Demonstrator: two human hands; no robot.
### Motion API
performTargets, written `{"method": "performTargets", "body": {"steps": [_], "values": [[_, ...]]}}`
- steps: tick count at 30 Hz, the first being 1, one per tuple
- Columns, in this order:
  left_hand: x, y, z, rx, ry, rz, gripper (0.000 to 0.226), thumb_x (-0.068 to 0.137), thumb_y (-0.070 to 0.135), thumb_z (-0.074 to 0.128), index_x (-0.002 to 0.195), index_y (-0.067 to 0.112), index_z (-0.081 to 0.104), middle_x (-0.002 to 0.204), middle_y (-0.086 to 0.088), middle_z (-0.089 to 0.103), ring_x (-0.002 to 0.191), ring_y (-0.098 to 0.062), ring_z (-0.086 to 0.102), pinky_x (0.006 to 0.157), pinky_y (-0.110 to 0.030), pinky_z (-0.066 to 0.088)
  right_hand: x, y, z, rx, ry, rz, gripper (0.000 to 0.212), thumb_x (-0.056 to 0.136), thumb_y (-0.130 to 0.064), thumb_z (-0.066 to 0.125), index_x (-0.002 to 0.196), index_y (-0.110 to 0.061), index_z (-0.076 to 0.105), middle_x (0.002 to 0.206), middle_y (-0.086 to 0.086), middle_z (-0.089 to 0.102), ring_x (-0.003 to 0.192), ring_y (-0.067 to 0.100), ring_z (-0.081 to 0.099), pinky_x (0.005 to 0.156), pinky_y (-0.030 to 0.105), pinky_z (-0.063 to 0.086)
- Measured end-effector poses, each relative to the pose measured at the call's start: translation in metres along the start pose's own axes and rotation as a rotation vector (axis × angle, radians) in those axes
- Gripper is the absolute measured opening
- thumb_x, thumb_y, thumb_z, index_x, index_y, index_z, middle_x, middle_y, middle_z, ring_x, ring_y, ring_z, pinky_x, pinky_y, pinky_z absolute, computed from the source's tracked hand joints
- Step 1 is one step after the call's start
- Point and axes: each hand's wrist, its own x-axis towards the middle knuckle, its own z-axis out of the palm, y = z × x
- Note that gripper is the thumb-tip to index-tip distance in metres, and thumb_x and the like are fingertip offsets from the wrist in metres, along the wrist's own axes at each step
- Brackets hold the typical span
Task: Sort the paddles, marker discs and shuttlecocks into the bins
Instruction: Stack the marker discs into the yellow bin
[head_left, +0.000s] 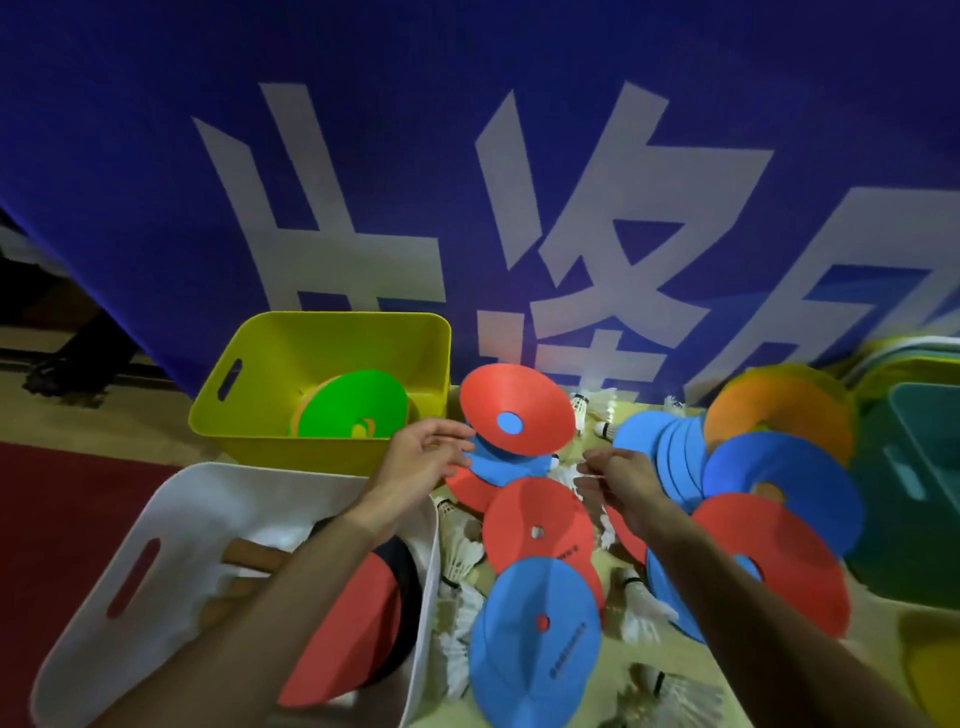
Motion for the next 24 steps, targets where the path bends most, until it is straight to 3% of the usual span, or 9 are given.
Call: {"method": "performTargets", "body": {"steps": [4,8,10,12,16,19,21,24], "values": [[-0.002,-0.007,0.010,0.024,0.016,-0.035,0.028,0.091,-0.007,0.045,0.088,0.014,0.064,0.087,-0.005,0.068,0.063,-0.004,0.066,0.062,-0.015,0.050,0.022,0.011,0.012,0.005,-0.022,0.034,0.011,0.092,-0.006,0.054,0.084,0.000,0.057,0.073,0.013,0.057,0.048,0.024,0.056,0.055,0.035,0.045],[-0.003,-0.015,0.011,0.034,0.013,-0.069,0.032,0.092,-0.009,0.043,0.083,0.016,0.062,0.081,-0.004,0.065,0.056,0.000,0.064,0.057,-0.012,0.048,0.046,0.019,0.030,-0.034,0.021,0.020,0.032,0.091,-0.022,0.061,0.065,-0.006,0.052,0.060,0.013,0.051,0.044,0.021,0.053,0.051,0.035,0.047],[-0.006,-0.017,0.006,0.060,0.016,-0.060,0.032,0.092,-0.006,0.044,0.086,0.019,0.063,0.085,-0.003,0.068,0.065,-0.004,0.066,0.063,-0.017,0.049,0.060,0.022,0.039,-0.083,0.000,0.028,0.032,0.090,-0.030,0.063,0.068,-0.007,0.055,0.067,0.014,0.056,0.056,0.026,0.057,0.062,0.043,0.054],[-0.009,-0.015,0.002,0.086,0.022,-0.072,0.033,0.090,-0.005,0.044,0.088,0.021,0.064,0.089,-0.002,0.069,0.071,-0.007,0.068,0.069,-0.020,0.050,0.071,0.027,0.047,-0.130,0.005,0.032,0.028,0.084,-0.032,0.068,0.069,-0.011,0.056,0.071,0.011,0.060,0.061,0.026,0.059,0.069,0.042,0.055],[-0.018,-0.014,0.000,0.069,0.008,-0.081,0.028,0.092,-0.001,0.047,0.091,0.021,0.064,0.088,-0.001,0.069,0.072,-0.008,0.068,0.070,-0.020,0.049,0.095,0.047,0.058,-0.192,0.129,-0.024,0.027,0.064,-0.025,0.083,0.077,-0.008,0.067,0.066,0.011,0.066,0.060,0.026,0.064,0.065,0.046,0.058],[-0.021,-0.015,0.000,0.073,0.012,-0.091,0.025,0.093,0.001,0.048,0.091,0.021,0.064,0.085,-0.001,0.070,0.072,-0.009,0.068,0.070,-0.021,0.048,0.084,0.045,0.059,-0.168,0.190,0.008,0.023,0.072,-0.020,0.079,0.083,-0.005,0.067,0.062,0.014,0.064,0.052,0.027,0.063,0.060,0.043,0.058],[-0.022,-0.015,0.002,0.092,0.010,-0.099,0.025,0.093,0.001,0.048,0.091,0.020,0.064,0.084,0.000,0.070,0.072,-0.008,0.068,0.071,-0.022,0.049,0.076,0.039,0.053,-0.198,0.258,-0.044,0.020,0.075,-0.020,0.077,0.083,-0.004,0.068,0.070,0.017,0.067,0.065,0.032,0.068,0.070,0.046,0.058],[-0.022,-0.014,0.010,0.124,-0.020,-0.109,0.024,0.092,0.001,0.047,0.093,0.018,0.065,0.084,0.000,0.070,0.073,-0.011,0.068,0.075,-0.026,0.051,0.068,0.032,0.035,-0.319,0.303,-0.098,0.028,0.081,-0.020,0.071,0.100,-0.001,0.070,0.096,0.022,0.071,0.096,0.037,0.066,0.090,0.042,0.051]]}}
